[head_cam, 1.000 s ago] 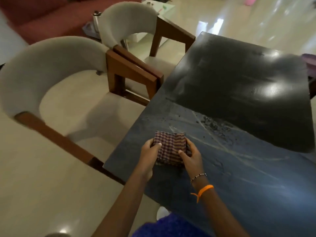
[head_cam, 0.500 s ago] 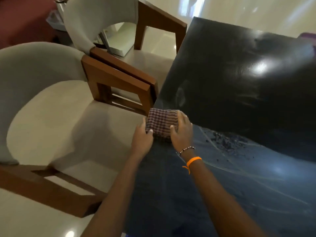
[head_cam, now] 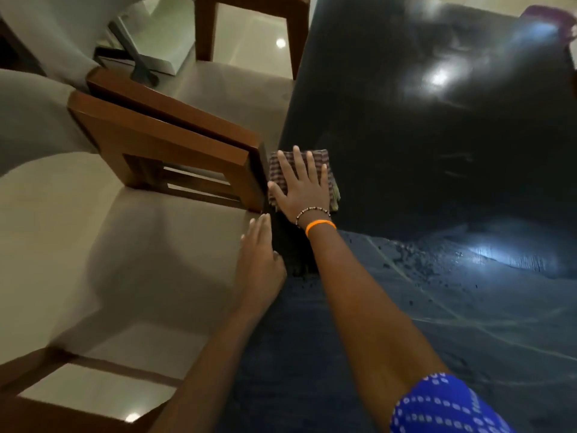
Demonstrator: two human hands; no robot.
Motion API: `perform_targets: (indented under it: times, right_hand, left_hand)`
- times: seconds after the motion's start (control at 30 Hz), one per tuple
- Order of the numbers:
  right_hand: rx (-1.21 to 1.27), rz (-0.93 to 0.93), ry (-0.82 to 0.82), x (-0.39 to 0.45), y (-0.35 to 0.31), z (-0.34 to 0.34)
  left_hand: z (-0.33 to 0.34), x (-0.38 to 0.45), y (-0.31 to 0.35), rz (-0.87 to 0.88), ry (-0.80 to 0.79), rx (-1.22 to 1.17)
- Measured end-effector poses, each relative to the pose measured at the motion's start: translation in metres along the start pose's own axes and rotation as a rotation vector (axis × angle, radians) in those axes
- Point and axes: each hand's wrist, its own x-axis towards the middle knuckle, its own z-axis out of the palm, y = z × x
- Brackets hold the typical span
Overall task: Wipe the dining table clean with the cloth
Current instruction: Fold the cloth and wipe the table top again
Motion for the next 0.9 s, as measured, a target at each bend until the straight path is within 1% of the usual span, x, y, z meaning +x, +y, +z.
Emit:
perform_targets:
  times: [0.07,0.13,0.23,0.3,0.37,0.47,0.53,0.6,0.73,0.77,0.83,0.9]
  right_hand:
    - [-0.049,0.061,0.043,-0.007,0.031,-0.008]
    - [-0.093,0.160,0.092,-0.018,0.069,-0.020]
    - [-0.120,0.345,0.120,-0.038,0.141,-0.044]
    - [-0.120,0.490,0.127,-0.057,0.186,-0.060]
    - [-0.098,0.631,0.131,-0.073,0.216,-0.072]
    - [-0.031,0.772,0.153,-0.073,0.218,-0.072]
    - [-0.010,0.798,0.177,-0.057,0.198,-0.066]
    - [-0.016,0.725,0.191,-0.032,0.169,-0.058]
    - [-0.025,0.478,0.148,0.029,0.091,-0.034]
    - [-0.034,0.393,0.119,0.040,0.068,-0.028]
    - [-0.062,0.165,0.047,0.054,0.029,-0.015]
    - [-0.090,-0.029,-0.027,0.056,0.015,-0.009]
  left_hand:
    - [0.007,0.003,0.008,0.062,-0.029,0.038]
    - [0.012,0.004,0.015,0.141,-0.063,0.072]
    - [0.023,0.006,0.025,0.253,-0.114,0.105]
    - [0.028,0.006,0.029,0.286,-0.136,0.135]
    - [0.033,0.002,0.028,0.298,-0.159,0.168]
    - [0.033,0.002,0.022,0.310,-0.160,0.175]
    - [0.032,0.002,0.021,0.308,-0.143,0.149]
    - [0.029,0.002,0.020,0.293,-0.121,0.133]
    - [0.027,0.007,0.012,0.275,-0.094,0.128]
    - [0.026,0.007,0.010,0.277,-0.089,0.125]
    - [0.026,0.005,0.011,0.278,-0.072,0.118]
    - [0.027,0.001,0.016,0.293,-0.064,0.119]
